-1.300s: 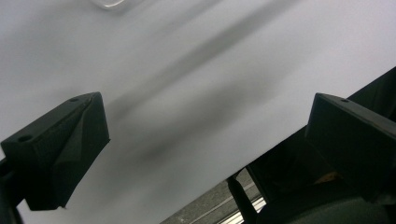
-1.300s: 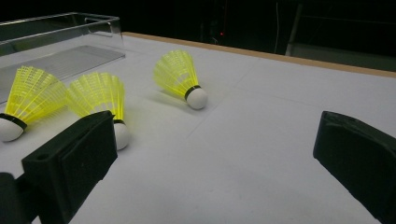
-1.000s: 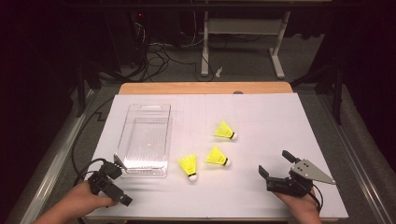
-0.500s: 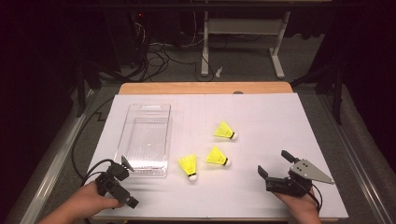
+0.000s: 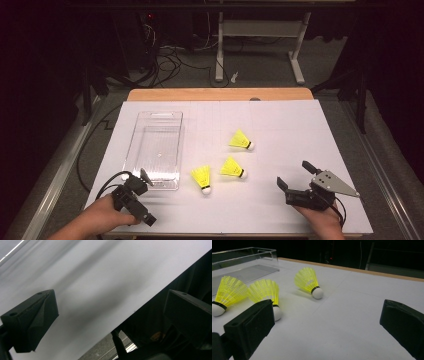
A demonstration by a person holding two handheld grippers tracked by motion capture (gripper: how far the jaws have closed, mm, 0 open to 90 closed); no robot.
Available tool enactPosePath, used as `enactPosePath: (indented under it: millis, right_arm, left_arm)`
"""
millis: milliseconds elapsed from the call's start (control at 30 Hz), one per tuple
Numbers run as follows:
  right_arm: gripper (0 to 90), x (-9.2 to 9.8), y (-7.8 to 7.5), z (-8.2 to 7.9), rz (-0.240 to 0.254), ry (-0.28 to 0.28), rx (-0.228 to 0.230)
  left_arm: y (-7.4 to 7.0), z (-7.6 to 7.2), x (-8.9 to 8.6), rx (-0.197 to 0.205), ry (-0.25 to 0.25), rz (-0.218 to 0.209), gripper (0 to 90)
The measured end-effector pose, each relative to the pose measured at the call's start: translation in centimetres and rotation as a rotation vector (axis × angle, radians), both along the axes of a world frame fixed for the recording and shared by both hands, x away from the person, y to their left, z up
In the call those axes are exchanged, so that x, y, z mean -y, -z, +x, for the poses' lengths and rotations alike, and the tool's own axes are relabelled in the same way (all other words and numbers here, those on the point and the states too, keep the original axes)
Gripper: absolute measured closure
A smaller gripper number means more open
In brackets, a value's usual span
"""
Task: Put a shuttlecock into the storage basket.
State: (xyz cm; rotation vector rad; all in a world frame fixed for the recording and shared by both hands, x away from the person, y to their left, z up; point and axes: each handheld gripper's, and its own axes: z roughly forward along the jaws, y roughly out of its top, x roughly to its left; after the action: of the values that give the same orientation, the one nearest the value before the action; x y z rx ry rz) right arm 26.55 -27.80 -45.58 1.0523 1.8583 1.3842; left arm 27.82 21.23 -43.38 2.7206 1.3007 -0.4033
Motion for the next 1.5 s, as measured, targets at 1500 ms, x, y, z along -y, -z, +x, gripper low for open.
enactPosePath:
  millis: [1500]
  right_arm:
    - [0.2,0.0,-0.1,-0.2,0.010,-0.015,0.000]
  left_arm:
    - [0.0,0.5,8.6,-0.009,0.153,-0.016,0.8]
